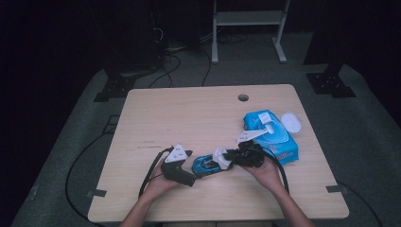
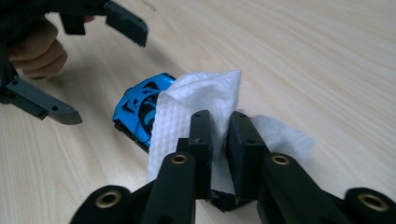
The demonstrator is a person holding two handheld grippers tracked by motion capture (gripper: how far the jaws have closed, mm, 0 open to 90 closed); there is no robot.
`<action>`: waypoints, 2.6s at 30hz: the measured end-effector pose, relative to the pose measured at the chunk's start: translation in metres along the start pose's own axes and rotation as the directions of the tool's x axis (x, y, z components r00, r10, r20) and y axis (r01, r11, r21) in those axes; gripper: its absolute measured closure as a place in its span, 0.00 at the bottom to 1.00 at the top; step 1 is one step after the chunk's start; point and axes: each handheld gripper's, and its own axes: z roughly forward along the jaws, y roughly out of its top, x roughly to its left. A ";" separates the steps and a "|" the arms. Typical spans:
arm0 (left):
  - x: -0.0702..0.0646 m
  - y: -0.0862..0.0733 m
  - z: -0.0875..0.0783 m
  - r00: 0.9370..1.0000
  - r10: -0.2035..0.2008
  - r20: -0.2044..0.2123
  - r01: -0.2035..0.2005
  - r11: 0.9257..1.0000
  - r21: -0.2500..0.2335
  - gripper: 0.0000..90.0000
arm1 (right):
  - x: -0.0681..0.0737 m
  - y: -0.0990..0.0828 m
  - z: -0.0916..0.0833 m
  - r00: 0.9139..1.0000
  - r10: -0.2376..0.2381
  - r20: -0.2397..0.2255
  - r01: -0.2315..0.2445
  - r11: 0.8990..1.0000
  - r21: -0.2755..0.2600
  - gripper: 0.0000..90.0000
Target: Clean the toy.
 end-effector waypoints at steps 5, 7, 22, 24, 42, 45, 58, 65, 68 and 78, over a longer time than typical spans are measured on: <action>0.002 -0.003 0.006 1.000 -0.015 0.026 0.013 0.998 0.066 0.06 | 0.009 -0.004 0.012 0.998 -0.065 0.027 0.064 0.998 0.020 0.75; 0.003 -0.004 0.007 1.000 -0.010 0.026 0.008 0.997 0.073 0.06 | 0.010 -0.010 0.015 0.995 -0.092 0.047 0.092 0.996 0.003 0.75; 0.010 -0.009 0.019 1.000 -0.028 0.013 0.027 0.995 0.095 0.13 | 0.010 -0.021 0.012 0.998 -0.044 0.050 0.045 0.999 -0.011 0.88; 0.011 -0.008 0.020 0.999 -0.033 0.022 0.031 0.996 0.086 0.15 | 0.009 -0.020 0.010 0.998 -0.028 0.057 0.028 1.000 0.003 0.89; 0.006 0.001 0.037 0.998 0.027 0.053 -0.034 0.990 0.137 0.15 | 0.001 -0.023 0.004 0.998 -0.008 0.055 0.007 1.000 0.014 0.93; 0.004 0.002 0.038 0.998 0.044 0.040 -0.050 0.988 0.146 0.19 | 0.001 -0.024 0.004 0.999 -0.001 0.051 0.000 1.000 0.012 0.93; -0.005 0.003 0.035 0.991 0.128 0.042 -0.133 0.980 0.146 0.27 | 0.004 -0.026 0.002 0.999 0.009 0.046 -0.010 1.000 0.017 0.94; -0.005 0.001 0.036 0.989 0.142 0.036 -0.146 0.977 0.158 0.27 | 0.013 -0.023 0.004 0.996 -0.039 0.086 0.037 0.999 0.027 0.94; -0.006 0.002 0.036 0.989 0.146 0.035 -0.150 0.975 0.162 0.27 | 0.009 -0.023 0.001 0.994 -0.052 0.092 0.049 0.998 0.034 0.93; -0.004 0.001 0.036 0.991 0.127 0.049 -0.133 0.978 0.159 0.27 | 0.013 -0.023 0.001 0.978 -0.097 0.187 0.090 0.995 0.044 0.94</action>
